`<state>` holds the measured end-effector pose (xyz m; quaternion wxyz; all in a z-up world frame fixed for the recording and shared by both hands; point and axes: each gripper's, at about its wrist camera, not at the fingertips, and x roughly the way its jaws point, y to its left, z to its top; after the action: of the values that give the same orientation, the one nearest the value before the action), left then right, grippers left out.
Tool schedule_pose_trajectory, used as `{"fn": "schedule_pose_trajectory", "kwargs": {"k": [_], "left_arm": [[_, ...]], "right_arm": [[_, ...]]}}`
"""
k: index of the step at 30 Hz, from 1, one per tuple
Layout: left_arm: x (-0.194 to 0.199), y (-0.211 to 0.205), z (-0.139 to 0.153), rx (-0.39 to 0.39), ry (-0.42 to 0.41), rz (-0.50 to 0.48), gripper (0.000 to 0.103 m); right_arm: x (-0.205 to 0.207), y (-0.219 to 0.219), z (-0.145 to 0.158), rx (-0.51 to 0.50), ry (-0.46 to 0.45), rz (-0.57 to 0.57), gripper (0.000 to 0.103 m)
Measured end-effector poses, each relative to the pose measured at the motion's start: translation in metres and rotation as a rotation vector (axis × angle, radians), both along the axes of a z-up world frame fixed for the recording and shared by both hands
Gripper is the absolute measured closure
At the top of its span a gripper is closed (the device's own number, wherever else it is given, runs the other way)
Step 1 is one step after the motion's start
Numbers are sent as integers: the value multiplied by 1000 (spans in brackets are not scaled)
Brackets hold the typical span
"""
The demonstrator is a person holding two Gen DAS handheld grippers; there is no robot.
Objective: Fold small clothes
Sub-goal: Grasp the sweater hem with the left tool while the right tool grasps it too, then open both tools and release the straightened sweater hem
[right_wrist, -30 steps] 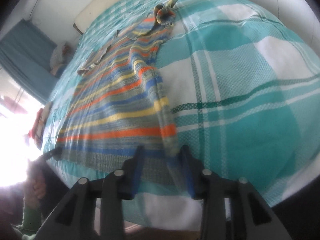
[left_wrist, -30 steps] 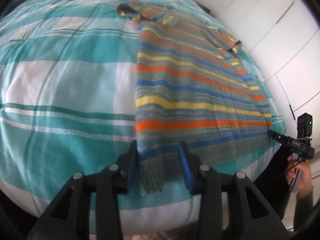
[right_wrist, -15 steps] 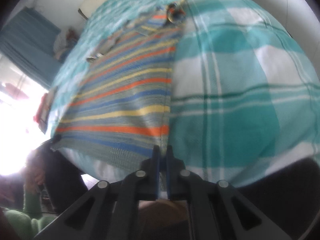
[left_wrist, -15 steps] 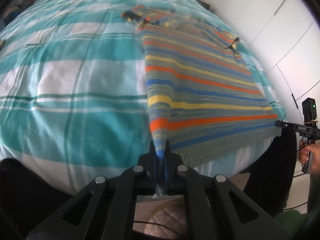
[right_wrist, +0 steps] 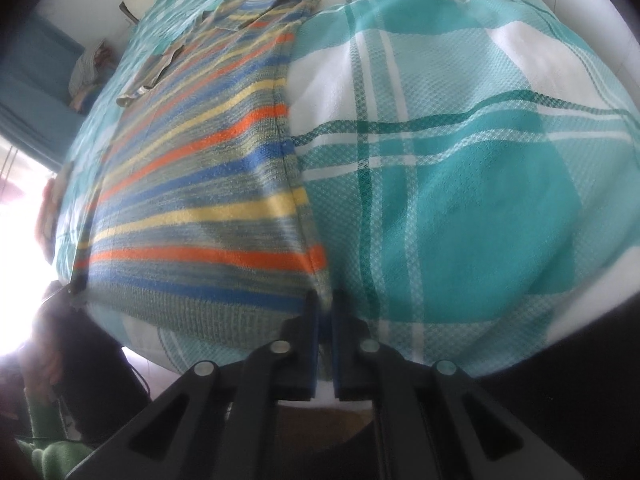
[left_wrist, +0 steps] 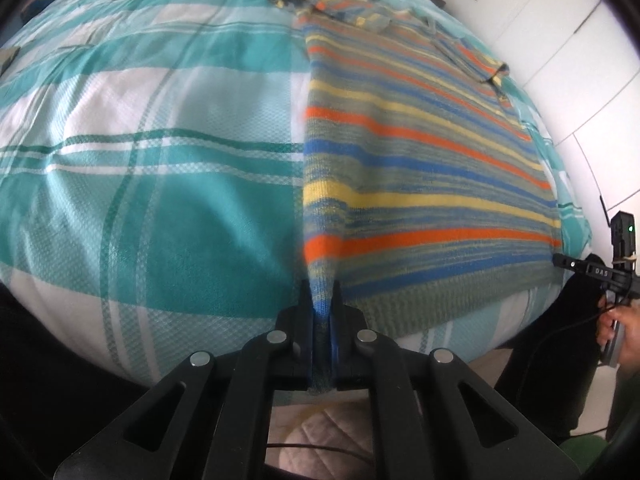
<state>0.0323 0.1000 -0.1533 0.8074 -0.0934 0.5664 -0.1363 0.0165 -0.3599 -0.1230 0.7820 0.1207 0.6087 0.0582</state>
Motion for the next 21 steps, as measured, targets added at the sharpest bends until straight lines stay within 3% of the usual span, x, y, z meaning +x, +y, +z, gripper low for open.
{"fn": "schedule_pose_trajectory", "kwargs": {"k": [5,9,12,14,16,19,21], "left_arm": [[-12,19,5,11,31,48,93],[-31,38,21,171,-4,92,93],[-38,55,40,179,-40,140,93],[-39,59,60,157,-99,168,81],[-36,52,78,110,-174,162,47],[-20,26,89,59,-250,119,36],[-4,4,85,24,-274,74,35]], "right_arm": [[-8,-3,3,-17,16,1,98],[-20,-3,8,-48,24,-10,91],[-32,-4,19,-114,12,-12,90],[-36,-5,34,-175,-30,-19,90],[-37,-1,53,-233,-101,-22,90],[-29,22,79,-250,-215,24,86],[-21,42,86,-231,-266,75,70]]}}
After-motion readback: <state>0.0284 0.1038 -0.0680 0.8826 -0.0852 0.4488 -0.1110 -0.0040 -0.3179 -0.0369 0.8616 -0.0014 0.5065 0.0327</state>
